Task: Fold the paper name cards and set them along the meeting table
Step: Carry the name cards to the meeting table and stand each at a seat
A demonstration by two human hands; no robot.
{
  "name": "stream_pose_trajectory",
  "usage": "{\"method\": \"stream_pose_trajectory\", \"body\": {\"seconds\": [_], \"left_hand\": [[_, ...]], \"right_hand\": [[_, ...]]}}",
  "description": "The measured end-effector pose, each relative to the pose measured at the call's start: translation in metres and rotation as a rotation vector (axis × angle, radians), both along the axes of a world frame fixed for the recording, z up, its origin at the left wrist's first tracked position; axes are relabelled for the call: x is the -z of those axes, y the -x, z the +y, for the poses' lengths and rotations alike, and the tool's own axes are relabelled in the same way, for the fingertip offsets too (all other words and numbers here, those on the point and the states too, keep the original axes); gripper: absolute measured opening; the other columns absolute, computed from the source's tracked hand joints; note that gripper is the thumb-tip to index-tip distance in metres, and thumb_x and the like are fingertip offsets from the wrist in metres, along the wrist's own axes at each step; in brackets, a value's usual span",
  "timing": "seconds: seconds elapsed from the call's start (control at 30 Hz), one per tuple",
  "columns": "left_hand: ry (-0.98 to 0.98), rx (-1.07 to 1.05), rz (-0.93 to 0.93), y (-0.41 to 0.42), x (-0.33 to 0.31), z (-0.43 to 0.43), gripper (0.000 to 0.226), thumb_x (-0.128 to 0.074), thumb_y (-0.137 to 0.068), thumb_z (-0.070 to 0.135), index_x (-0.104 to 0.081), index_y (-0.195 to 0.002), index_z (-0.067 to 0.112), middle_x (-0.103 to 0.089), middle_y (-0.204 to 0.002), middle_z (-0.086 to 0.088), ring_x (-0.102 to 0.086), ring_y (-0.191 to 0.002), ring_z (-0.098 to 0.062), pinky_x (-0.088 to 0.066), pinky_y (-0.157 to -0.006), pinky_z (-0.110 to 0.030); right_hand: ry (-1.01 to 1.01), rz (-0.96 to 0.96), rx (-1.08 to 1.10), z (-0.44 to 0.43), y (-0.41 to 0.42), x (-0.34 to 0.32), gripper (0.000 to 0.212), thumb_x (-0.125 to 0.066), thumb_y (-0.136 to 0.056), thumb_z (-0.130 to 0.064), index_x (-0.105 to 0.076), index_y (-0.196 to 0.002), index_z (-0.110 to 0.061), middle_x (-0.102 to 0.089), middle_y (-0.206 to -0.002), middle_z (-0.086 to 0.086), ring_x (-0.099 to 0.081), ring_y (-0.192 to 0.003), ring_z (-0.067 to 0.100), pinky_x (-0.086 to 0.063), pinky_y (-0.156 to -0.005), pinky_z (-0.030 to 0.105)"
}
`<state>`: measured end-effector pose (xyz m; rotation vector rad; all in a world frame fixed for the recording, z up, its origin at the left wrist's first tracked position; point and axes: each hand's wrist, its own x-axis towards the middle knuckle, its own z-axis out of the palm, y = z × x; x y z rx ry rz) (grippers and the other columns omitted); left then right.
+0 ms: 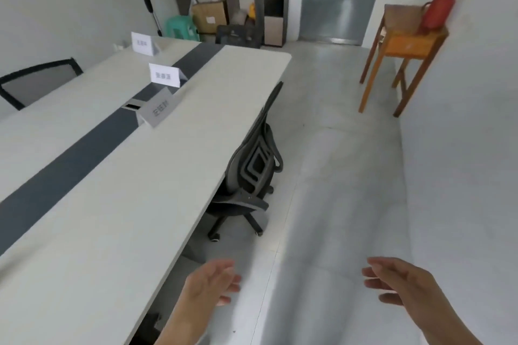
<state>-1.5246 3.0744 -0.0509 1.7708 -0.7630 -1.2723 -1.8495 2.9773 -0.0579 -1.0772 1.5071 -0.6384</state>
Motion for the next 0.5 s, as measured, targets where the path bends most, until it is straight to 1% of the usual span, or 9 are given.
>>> {"method": "stream_pose_trajectory", "body": {"seconds": [0.1, 0.2, 0.3, 0.4, 0.5], "left_hand": [[-0.044, 0.094, -0.03, 0.004, 0.008, -0.057, 0.016, -0.055, -0.093, 0.01, -0.066, -0.105, 0.014, -0.077, -0.087, -0.004, -0.072, -0.081, -0.02, -0.055, -0.067, -0.028], [-0.067, 0.139, -0.057, 0.0, 0.014, -0.121, 0.018, -0.054, -0.093, 0.011, -0.068, -0.102, 0.018, -0.077, -0.087, 0.001, -0.072, -0.081, -0.017, -0.054, -0.069, -0.029], [-0.057, 0.186, -0.079, -0.003, 0.018, -0.196, 0.017, -0.055, -0.093, 0.012, -0.068, -0.1, 0.019, -0.077, -0.087, -0.002, -0.072, -0.081, -0.017, -0.054, -0.071, -0.031], [-0.066, 0.266, -0.06, -0.001, 0.008, -0.285, 0.017, -0.054, -0.094, 0.013, -0.068, -0.1, 0.019, -0.077, -0.09, -0.005, -0.072, -0.085, -0.02, -0.055, -0.078, -0.036], [-0.025, 0.333, -0.059, 0.003, -0.008, -0.378, 0.017, -0.053, -0.094, 0.014, -0.067, -0.102, 0.02, -0.077, -0.089, -0.001, -0.072, -0.085, -0.017, -0.056, -0.077, -0.033]], "right_hand": [[-0.01, -0.001, 0.053, -0.046, 0.018, 0.005, 0.013, -0.062, -0.09, -0.01, -0.073, -0.095, -0.012, -0.079, -0.083, 0.002, -0.075, -0.075, 0.018, -0.053, -0.069, 0.038], [-0.022, 0.0, 0.102, -0.097, 0.029, 0.01, 0.014, -0.06, -0.09, -0.008, -0.073, -0.095, -0.012, -0.079, -0.084, 0.003, -0.075, -0.075, 0.017, -0.053, -0.067, 0.037], [-0.025, 0.003, 0.17, -0.152, 0.034, 0.009, 0.014, -0.061, -0.09, -0.007, -0.073, -0.096, -0.011, -0.079, -0.085, 0.005, -0.075, -0.075, 0.018, -0.053, -0.067, 0.037], [-0.013, 0.004, 0.231, -0.215, 0.037, -0.002, 0.014, -0.06, -0.09, -0.006, -0.073, -0.095, -0.009, -0.079, -0.084, 0.006, -0.075, -0.072, 0.017, -0.052, -0.067, 0.038], [0.008, -0.03, 0.255, -0.277, 0.035, -0.026, 0.013, -0.063, -0.088, -0.007, -0.076, -0.091, -0.01, -0.078, -0.089, 0.012, -0.075, -0.072, 0.018, -0.051, -0.071, 0.041]]}}
